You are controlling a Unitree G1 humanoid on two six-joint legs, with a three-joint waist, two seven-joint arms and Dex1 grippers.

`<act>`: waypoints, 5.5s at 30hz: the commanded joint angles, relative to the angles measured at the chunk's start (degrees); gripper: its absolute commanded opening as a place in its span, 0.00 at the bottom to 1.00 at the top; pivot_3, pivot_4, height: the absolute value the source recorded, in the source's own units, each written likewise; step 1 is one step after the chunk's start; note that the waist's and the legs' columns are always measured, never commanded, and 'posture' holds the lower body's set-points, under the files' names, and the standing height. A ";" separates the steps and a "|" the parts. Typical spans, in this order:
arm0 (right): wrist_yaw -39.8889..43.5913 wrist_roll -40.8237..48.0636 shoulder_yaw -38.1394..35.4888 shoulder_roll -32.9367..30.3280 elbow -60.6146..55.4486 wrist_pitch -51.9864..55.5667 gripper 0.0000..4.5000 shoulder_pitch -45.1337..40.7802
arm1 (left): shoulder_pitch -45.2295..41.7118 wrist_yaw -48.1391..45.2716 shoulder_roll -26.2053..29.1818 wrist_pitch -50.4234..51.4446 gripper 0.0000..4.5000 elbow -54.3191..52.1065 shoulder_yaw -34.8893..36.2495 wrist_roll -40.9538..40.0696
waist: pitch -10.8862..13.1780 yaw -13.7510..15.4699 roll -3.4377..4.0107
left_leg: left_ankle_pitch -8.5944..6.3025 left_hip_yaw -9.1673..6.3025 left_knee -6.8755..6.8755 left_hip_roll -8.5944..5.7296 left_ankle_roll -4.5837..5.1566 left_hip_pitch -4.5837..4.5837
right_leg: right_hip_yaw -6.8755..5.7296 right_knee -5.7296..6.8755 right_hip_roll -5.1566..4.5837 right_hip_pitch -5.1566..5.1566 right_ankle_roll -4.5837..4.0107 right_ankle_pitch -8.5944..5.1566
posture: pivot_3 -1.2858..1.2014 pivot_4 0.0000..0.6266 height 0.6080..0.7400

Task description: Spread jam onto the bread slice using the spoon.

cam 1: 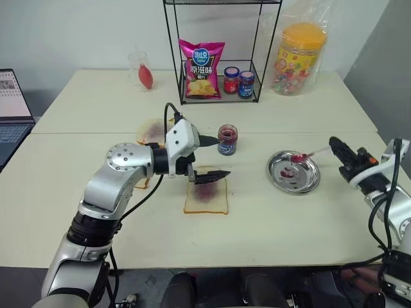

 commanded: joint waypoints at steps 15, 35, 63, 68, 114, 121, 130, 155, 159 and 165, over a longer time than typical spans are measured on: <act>15.60 -32.17 28.46 5.80 16.51 -11.01 0.00 -29.52 | 10.36 14.00 0.07 0.94 1.00 -3.04 10.68 -0.66 | 0.02 0.08 0.02 | -0.01 -0.12 -0.02 -0.04 -0.01 -0.52 | -0.28 -0.05 -0.16 -0.41 -0.28 0.10 | 0.52 0.24 1.00; 28.69 -64.63 45.02 9.76 25.21 -31.29 0.00 -32.12 | 10.29 15.19 0.80 2.53 1.00 -4.90 10.36 -1.21 | 0.02 0.92 0.03 | 0.00 -0.14 0.02 -0.05 -0.03 -0.90 | -0.33 0.10 -0.19 -0.86 -0.31 0.13 | 0.52 0.24 1.00; 19.04 -56.30 23.46 19.02 33.51 -7.24 0.00 -37.65 | 9.85 15.20 0.28 2.58 1.00 -4.93 9.40 -0.61 | 0.00 0.89 0.00 | 0.03 -0.17 0.05 -0.06 -0.06 -0.83 | -0.36 0.18 -0.20 -0.81 -0.41 0.25 | 0.52 0.24 1.00; 15.75 -54.01 18.83 19.41 35.09 -5.15 0.00 -39.32 | 9.48 14.90 0.32 2.22 1.00 -4.39 9.20 -0.51 | 0.00 0.87 0.00 | 0.02 -0.14 0.03 -0.06 -0.06 -0.85 | -0.35 0.18 -0.20 -0.83 -0.41 0.25 | 0.52 0.24 1.00; 0.61 -39.16 5.04 19.22 30.89 3.89 0.00 -43.23 | 7.42 11.46 1.34 -0.30 1.00 -0.73 8.24 -0.06 | 0.00 0.81 0.01 | 0.02 -0.12 0.02 -0.06 -0.06 -0.88 | -0.35 0.15 -0.19 -0.84 -0.40 0.25 | 0.52 0.24 1.00; -0.90 -37.70 4.13 18.98 30.50 4.19 0.00 -43.81 | 7.20 10.79 1.62 -0.52 1.00 -0.68 8.44 -0.05 | 0.00 0.81 0.01 | 0.02 -0.12 0.02 -0.06 -0.06 -0.88 | -0.34 0.15 -0.19 -0.84 -0.40 0.25 | 0.52 0.24 1.00; -5.17 -31.21 -1.38 19.53 27.23 7.73 0.00 -42.64 | 6.89 8.58 3.18 -1.25 1.00 -0.42 9.31 -0.84 | 0.00 0.83 0.01 | 0.02 -0.12 0.00 -0.06 -0.05 -0.89 | -0.35 0.13 -0.18 -0.85 -0.40 0.25 | 0.52 0.24 1.00; 13.57 -25.61 31.83 15.41 -9.29 14.73 0.00 -18.67 | 38.59 5.02 10.21 3.72 1.00 -24.55 18.12 -10.83 | 0.00 -0.58 0.00 | 0.02 -0.14 0.04 0.07 -0.03 -0.83 | -0.29 0.09 -0.07 -0.84 -0.12 0.06 | 0.52 0.24 1.00; 18.82 -33.59 39.45 13.82 -10.47 6.08 0.00 -16.51 | 43.41 6.91 9.43 3.08 1.00 -27.65 18.48 -9.87 | -0.02 -0.57 -0.02 | 0.03 -0.11 0.04 0.07 -0.04 -0.81 | -0.26 0.08 -0.07 -0.84 -0.12 0.06 | 0.52 0.24 1.00; 26.98 -44.79 47.83 10.40 -11.94 -7.34 0.00 -14.10 | 49.63 7.91 9.52 -0.29 1.00 -30.56 18.01 -7.10 | -0.02 -0.53 -0.02 | 0.03 -0.10 0.04 0.07 -0.04 -0.82 | -0.25 0.07 -0.10 -0.84 -0.15 0.07 | 0.52 0.24 1.00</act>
